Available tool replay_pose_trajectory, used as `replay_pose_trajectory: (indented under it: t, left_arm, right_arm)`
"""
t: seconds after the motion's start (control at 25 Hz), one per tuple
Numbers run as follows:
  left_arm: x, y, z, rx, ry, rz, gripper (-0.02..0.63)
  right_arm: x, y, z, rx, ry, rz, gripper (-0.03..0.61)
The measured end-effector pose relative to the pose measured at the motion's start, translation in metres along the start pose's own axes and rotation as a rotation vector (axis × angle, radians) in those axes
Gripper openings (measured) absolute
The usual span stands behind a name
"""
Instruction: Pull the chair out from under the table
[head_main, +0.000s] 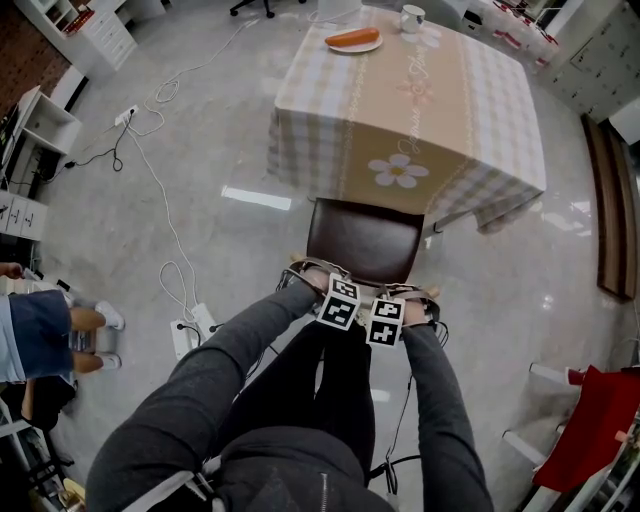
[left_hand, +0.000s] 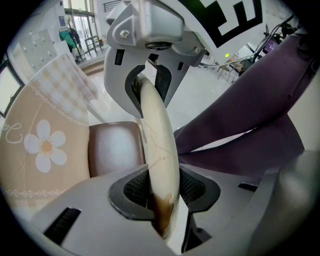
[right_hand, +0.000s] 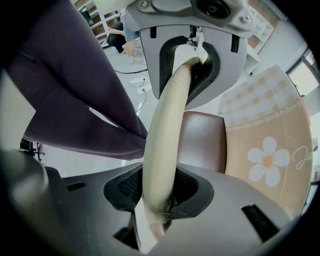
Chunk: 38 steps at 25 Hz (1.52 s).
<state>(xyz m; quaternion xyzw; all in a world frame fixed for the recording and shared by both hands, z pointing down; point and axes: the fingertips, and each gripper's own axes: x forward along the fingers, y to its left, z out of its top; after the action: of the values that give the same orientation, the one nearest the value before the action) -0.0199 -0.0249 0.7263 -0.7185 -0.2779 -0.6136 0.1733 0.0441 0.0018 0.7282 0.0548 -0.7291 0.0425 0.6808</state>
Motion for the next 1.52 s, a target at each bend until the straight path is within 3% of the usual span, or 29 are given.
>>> replay_pose_trajectory:
  t: [0.72, 1.52]
  left_arm:
    - [0.001, -0.026, -0.003, 0.042, -0.003, 0.015, 0.141]
    - [0.004, -0.045, 0.003, 0.014, 0.009, 0.052, 0.141]
  right_arm:
    - [0.0, 0.024, 0.018, 0.043, 0.01, -0.001, 0.126]
    - [0.0, 0.044, 0.021, 0.025, 0.002, -0.001, 0.126]
